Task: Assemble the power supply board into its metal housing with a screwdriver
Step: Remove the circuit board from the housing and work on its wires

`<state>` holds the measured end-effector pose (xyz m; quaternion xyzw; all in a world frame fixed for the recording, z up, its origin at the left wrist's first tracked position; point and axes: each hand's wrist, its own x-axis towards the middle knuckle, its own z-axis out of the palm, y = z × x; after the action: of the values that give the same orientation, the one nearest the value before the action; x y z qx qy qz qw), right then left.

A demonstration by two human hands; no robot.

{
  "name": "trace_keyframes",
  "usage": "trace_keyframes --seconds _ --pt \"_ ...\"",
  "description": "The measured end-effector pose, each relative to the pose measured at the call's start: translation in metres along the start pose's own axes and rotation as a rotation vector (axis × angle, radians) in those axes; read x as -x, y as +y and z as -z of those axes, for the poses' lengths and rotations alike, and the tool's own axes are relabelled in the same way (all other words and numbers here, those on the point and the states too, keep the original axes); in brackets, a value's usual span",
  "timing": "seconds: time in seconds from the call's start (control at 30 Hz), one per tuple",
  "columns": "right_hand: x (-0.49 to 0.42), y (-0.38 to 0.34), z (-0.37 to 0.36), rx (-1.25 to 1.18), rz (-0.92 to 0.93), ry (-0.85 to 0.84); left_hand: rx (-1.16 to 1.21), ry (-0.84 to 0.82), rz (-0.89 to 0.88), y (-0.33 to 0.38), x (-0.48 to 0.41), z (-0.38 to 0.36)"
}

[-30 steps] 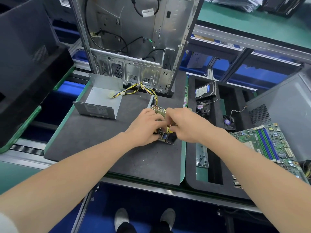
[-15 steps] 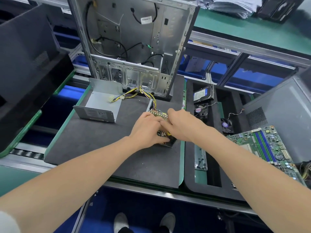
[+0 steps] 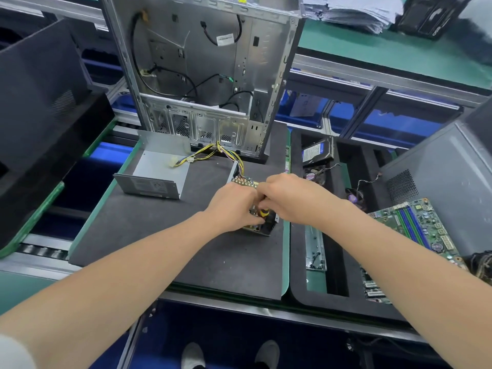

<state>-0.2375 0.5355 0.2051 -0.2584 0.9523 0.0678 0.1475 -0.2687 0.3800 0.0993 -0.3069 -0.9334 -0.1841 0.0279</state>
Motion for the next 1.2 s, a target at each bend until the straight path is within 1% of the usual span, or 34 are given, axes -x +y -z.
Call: trace_keyframes --seconds 0.1,0.17,0.23,0.33,0.37,0.43,0.53,0.57,0.67,0.77,0.83,0.9,1.03,1.1,1.13,1.2 --pt "-0.003 -0.003 -0.012 0.024 -0.185 0.121 0.077 0.005 -0.031 -0.002 0.001 -0.002" --pt "-0.005 -0.005 -0.016 -0.027 -0.300 0.134 0.059 -0.015 -0.020 -0.003 0.001 -0.005" --pt "-0.006 -0.009 -0.017 -0.002 -0.330 0.147 0.026 -0.022 -0.007 -0.004 -0.001 -0.007" --pt "0.000 -0.009 -0.016 0.093 -0.239 0.202 -0.009 -0.032 0.002 -0.004 -0.001 -0.009" --pt "0.004 -0.006 -0.015 0.103 -0.185 0.207 0.003 -0.025 -0.003 -0.004 0.000 -0.009" --pt "0.011 0.000 -0.010 0.064 -0.008 0.204 0.024 0.005 -0.028 -0.002 0.000 -0.006" --pt "0.017 0.010 0.003 0.093 0.237 0.035 0.009 -0.006 -0.026 -0.001 0.000 -0.004" --pt "0.017 0.010 0.005 0.099 0.250 -0.018 0.012 -0.009 -0.032 -0.002 0.000 -0.005" --pt "0.014 0.008 0.004 0.096 0.161 -0.037 0.029 0.011 -0.053 -0.003 0.002 -0.006" --pt "0.011 0.002 -0.002 0.057 0.039 0.043 0.009 0.010 -0.081 -0.004 0.002 -0.008" --pt "0.008 -0.002 -0.007 0.068 -0.082 0.125 -0.006 -0.010 -0.083 -0.005 0.001 -0.009" --pt "0.004 -0.006 -0.013 0.060 -0.213 0.168 0.007 -0.002 -0.080 -0.005 0.001 -0.010" --pt "-0.002 -0.014 -0.015 0.014 -0.340 0.137 -0.038 -0.023 -0.097 -0.005 0.001 -0.009" --pt "-0.002 -0.012 -0.012 -0.041 -0.339 0.159 -0.035 -0.033 -0.087 -0.005 0.002 -0.009" --pt "0.001 -0.010 -0.010 -0.030 -0.289 0.163 -0.026 -0.038 -0.082 -0.005 0.002 -0.009" --pt "0.008 -0.005 -0.005 -0.047 -0.104 0.159 -0.021 -0.049 -0.074 -0.004 0.001 -0.008"
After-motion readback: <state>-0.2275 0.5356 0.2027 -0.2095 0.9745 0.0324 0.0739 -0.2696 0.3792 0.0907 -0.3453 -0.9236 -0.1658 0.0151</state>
